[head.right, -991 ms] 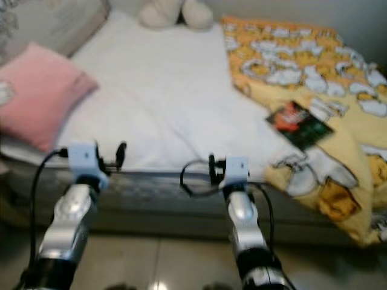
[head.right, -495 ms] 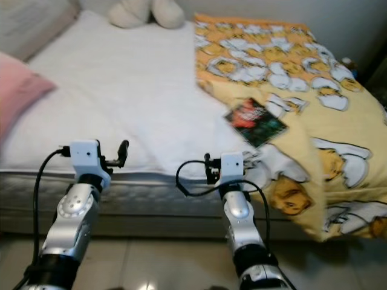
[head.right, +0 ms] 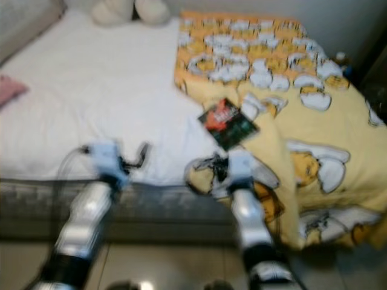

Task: Clean up the room

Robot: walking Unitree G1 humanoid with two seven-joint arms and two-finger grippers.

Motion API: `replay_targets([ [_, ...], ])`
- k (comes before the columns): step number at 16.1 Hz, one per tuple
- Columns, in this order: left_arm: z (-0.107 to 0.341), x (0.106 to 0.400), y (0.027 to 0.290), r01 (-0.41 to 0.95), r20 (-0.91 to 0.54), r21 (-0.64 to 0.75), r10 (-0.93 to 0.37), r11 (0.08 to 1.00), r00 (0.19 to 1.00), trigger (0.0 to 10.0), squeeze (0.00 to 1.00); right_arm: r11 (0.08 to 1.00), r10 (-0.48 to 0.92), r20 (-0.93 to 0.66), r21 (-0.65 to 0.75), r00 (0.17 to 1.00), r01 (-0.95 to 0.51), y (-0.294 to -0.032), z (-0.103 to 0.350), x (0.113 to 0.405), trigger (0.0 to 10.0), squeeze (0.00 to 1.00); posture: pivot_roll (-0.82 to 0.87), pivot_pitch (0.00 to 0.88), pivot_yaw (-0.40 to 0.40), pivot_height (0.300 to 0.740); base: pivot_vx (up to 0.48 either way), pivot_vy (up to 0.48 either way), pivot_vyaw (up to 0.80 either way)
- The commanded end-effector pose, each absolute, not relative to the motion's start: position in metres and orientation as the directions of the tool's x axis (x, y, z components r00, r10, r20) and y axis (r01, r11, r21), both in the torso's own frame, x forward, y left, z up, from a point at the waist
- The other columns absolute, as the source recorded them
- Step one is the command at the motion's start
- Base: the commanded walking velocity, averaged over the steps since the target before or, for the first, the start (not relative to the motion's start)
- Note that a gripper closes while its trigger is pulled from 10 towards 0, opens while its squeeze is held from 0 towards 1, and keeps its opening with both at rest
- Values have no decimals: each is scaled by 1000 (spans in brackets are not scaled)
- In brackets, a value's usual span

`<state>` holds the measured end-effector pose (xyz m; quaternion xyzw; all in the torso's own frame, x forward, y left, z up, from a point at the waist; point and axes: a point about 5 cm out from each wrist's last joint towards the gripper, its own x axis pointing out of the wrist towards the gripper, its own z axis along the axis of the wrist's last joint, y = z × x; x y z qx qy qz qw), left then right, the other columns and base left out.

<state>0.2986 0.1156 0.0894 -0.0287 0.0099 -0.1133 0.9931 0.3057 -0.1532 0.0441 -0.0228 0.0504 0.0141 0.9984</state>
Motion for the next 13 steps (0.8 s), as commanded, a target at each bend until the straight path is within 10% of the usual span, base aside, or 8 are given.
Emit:
replay_targets([
  [1, 97, 302, 125, 211, 18, -31, -211, 977, 977, 10000, 0, 999, 30, -89, -34, 996, -33, -147, 47, 308, 10000, 0, -3, 0, 3, 714, 480, 0, 0],
  [13, 101, 303, 115, 307, 31, 22, -307, 952, 951, 10000, 0, 997, -43, -84, -70, 996, 37, -160, 51, 316, 10000, 0, -5, 0, 11, 714, 474, 0, 0],
])
